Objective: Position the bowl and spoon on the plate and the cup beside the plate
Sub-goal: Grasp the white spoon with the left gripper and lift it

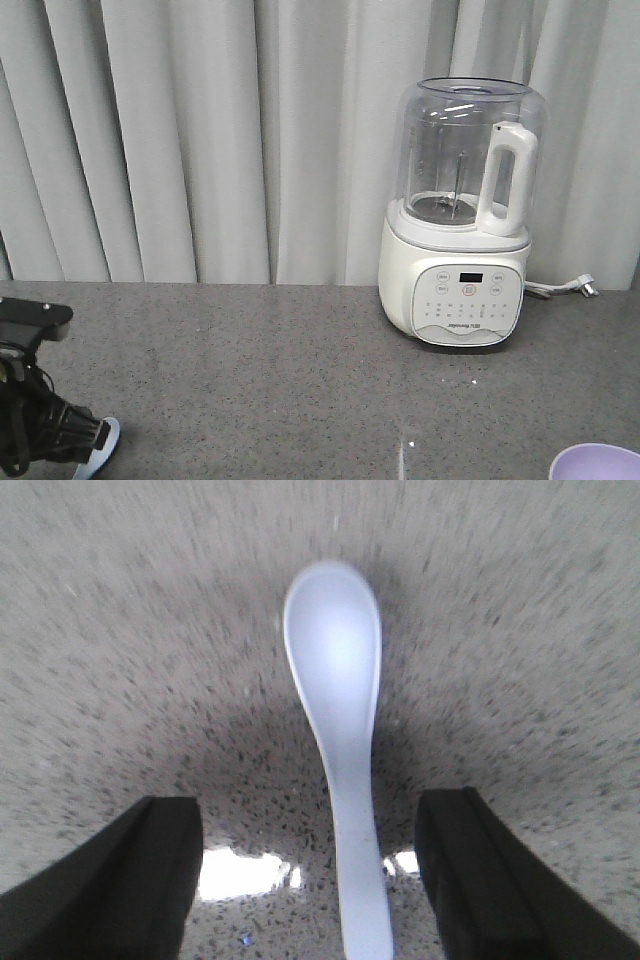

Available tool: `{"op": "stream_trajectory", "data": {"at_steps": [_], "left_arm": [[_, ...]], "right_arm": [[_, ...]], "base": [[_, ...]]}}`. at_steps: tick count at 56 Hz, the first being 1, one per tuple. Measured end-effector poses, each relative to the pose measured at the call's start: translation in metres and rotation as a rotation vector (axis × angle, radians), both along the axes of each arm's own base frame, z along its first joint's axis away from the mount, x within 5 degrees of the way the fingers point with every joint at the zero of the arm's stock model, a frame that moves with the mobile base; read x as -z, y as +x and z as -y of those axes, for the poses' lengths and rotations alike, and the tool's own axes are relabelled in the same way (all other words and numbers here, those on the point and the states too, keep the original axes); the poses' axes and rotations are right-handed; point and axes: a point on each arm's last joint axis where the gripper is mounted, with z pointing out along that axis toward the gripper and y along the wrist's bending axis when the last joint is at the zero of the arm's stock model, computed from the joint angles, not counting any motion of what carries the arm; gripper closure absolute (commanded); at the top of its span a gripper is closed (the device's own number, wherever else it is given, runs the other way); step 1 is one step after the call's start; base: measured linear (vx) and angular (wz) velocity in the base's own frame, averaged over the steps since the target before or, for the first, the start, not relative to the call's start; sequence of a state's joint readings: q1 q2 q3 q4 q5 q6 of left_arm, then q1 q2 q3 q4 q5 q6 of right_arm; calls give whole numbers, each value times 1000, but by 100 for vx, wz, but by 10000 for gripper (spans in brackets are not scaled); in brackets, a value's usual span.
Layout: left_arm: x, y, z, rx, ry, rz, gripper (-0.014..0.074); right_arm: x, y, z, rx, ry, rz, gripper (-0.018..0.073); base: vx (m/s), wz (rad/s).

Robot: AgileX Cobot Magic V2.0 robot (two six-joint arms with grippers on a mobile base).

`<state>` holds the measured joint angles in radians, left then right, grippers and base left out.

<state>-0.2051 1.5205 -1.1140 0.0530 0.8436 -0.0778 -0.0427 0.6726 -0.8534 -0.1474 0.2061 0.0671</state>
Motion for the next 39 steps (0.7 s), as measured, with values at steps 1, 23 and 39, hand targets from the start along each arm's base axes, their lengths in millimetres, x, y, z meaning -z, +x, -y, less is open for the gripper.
{"op": "stream_trajectory", "data": {"at_steps": [1, 23, 39], "left_arm": [[5, 2, 0, -1, 2, -17, 42], [50, 20, 8, -22, -19, -154, 70], [50, 21, 8, -11, -16, -149, 549]], "right_arm": [[0, 0, 0, 0, 0, 0, -25], [0, 0, 0, 0, 0, 0, -25], [0, 0, 0, 0, 0, 1, -25]], "base": [[0, 0], [0, 0], [0, 0]]}}
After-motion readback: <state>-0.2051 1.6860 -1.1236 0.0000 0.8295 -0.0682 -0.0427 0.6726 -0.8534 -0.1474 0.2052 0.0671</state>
